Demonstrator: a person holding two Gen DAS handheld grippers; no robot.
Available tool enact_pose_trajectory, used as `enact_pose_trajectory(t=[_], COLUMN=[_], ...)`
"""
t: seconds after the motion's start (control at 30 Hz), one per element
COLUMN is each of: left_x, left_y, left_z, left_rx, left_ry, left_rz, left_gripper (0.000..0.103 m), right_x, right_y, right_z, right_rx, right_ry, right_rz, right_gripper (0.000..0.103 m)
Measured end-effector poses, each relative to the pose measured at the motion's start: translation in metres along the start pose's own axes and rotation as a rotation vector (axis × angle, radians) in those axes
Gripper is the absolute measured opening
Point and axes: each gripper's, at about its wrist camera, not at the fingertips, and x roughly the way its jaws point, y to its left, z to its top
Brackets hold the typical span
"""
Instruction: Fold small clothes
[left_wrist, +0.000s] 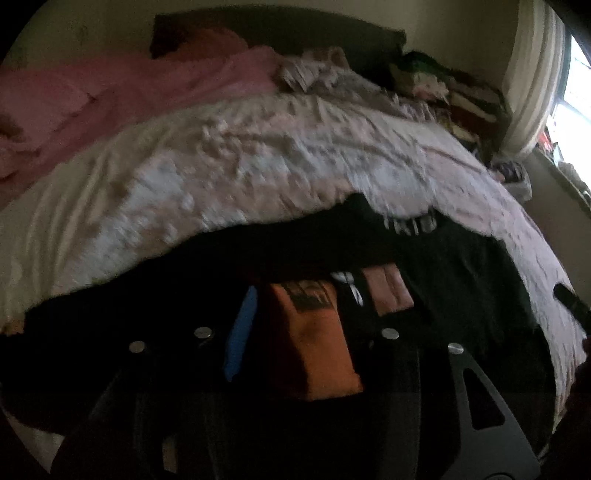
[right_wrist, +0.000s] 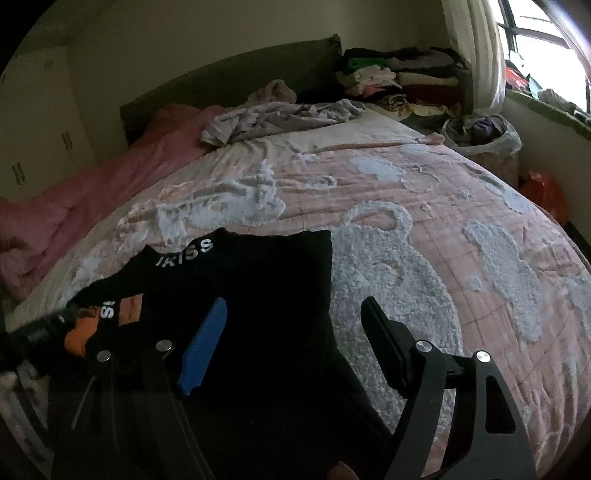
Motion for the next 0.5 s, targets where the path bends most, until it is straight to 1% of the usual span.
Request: enact_pose_trajectory(t=[0.03,0.1,0.17,0.2,0.27,0.37,0.43,0.47,0.5], left_x=[-0.006,-0.010,-0.010,-0.008,0.000,0.015,0.025,0.032,0.035], left_y=[0.000,-0.004,-0.013,-0.018,-0.028,-0.039,-0.043,-0.044,-0.044], left_z=[0.002,0.003,0.001,-0.001,-0.008,-0.018,-0.024,-0.029,-0.032], left_rx=[0.011,0.015,0.031,0.044,0.066,0.105,0.137,0.160,0.168], left_ry=[-0.020,-0.020,-0.007,0.006,0.037,0.096,0.141,0.161,0.170], left_rz=[0.009,-0.016,-0.068,-0.082,-0.100,-0.096,-0.075,-0.051,-0.038], left_gripper=[0.039,0.041,0.050,0.054,0.054,0.054,0.057,0.058,0.060], right_x=[0.000,0.001,0.005,0.008,0.014,0.026,0.030,0.033,0.036], right_y=[0.002,0.010,0.022,0.030,0.041,0.054,0.055,0.055,0.053], right_z=[-0.001,-0.002,-0.005,-0.007,-0.010,-0.015,-0.018,-0.019,-0.020], right_rx=[-0.009,-0.035,-0.073,-0.096,-0.132,-0.173,-0.183,-0.185,-0.186], right_ry=[0.003,0.017,0.046,0.063,0.092,0.132,0.146,0.155,0.160], right_rz=[0.004,0.026,0.068,0.091,0.113,0.123,0.123,0.119,0.112], right_gripper=[0.074,0.074,0.074,0.074,0.074,0.074,0.074,0.074,0.074])
